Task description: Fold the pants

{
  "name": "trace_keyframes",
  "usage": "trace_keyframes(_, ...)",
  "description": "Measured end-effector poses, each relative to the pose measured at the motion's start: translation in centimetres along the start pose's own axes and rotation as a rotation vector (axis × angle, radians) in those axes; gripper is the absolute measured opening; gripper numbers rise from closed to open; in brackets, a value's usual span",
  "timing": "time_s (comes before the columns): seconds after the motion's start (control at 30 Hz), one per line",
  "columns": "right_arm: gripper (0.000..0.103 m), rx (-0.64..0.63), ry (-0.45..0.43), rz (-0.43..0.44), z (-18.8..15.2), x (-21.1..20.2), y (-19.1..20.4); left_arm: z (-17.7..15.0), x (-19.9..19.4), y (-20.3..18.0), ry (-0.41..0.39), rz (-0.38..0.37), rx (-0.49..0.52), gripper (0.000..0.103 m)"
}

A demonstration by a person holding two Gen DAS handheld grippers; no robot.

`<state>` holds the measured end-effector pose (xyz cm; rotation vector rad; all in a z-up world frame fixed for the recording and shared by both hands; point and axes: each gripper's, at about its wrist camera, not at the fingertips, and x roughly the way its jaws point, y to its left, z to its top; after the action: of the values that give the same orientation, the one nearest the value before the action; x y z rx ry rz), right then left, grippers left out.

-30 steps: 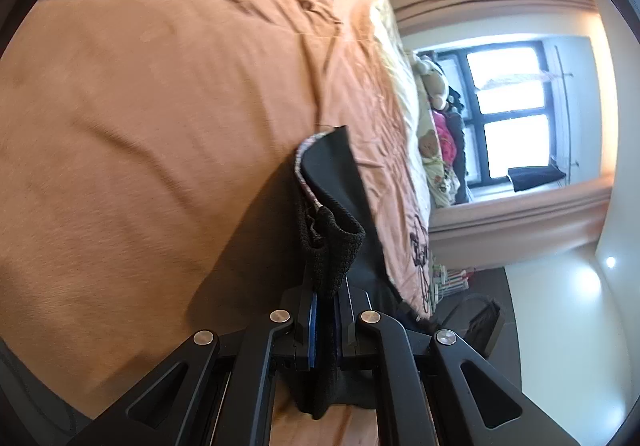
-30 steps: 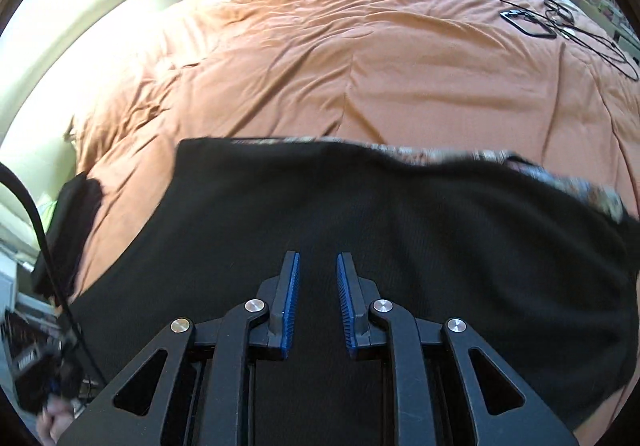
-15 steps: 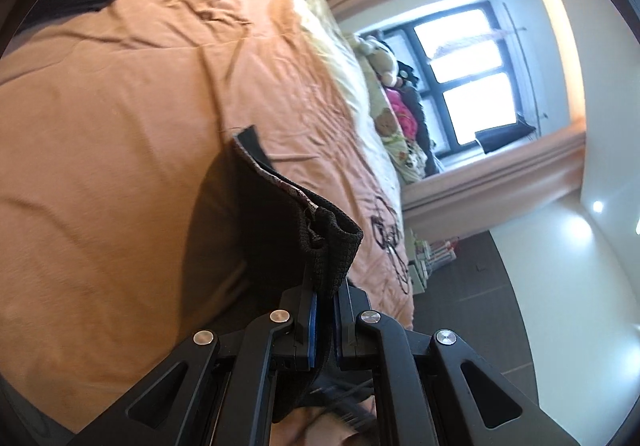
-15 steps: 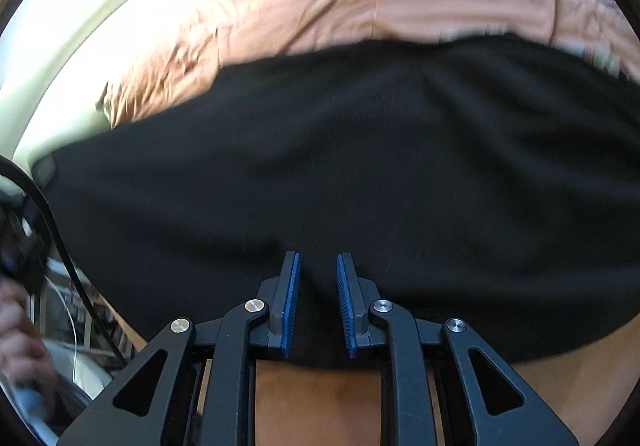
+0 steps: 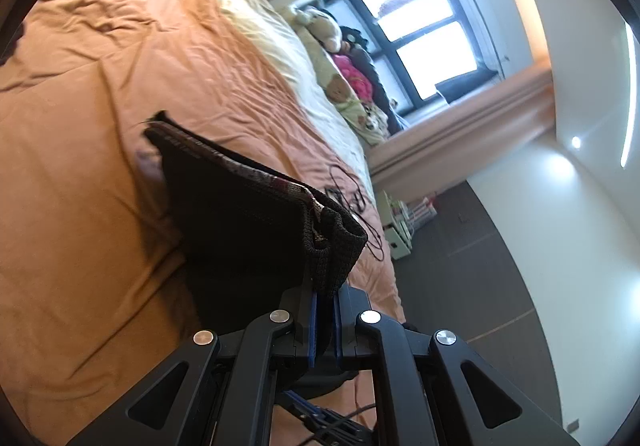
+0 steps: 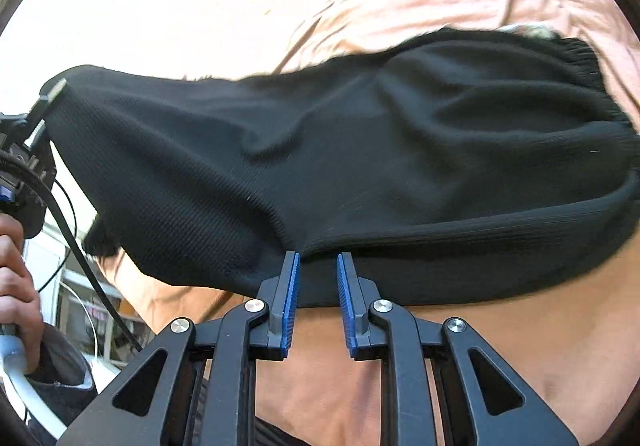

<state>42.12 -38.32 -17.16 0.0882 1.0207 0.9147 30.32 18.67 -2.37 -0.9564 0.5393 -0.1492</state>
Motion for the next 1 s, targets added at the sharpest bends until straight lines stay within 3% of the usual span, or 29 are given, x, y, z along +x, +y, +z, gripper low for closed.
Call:
trace_keyframes(0.3, 0.017, 0.081, -0.141, 0.024, -1.0, -7.4, -4.9, -1.0, 4.5, -4.6, 0.083, -0.028, 0.099, 0.006)
trace_keyframes(0.43, 0.049, 0.095, -0.209, 0.032, -2.7, -10.1, -6.3, -2.3, 7.0, -6.6, 0.134, -0.038, 0.135, 0.006)
trace_keyframes(0.47, 0.053, 0.095, -0.224, 0.027, -3.2, -10.5, -6.5, -2.6, 7.5, -6.9, 0.144, -0.040, 0.142, 0.006)
trace_keyframes(0.73, 0.067, 0.127, -0.273, 0.003, -5.9, -13.4, -8.8, -5.7, 12.1, -9.6, 0.239, -0.037, 0.189, 0.006)
trace_keyframes(1.0, 0.068, 0.194, -0.307, -0.002, -8.5, -16.1, -11.7, -10.0, 16.3, -11.3, 0.345, -0.034, 0.225, 0.006)
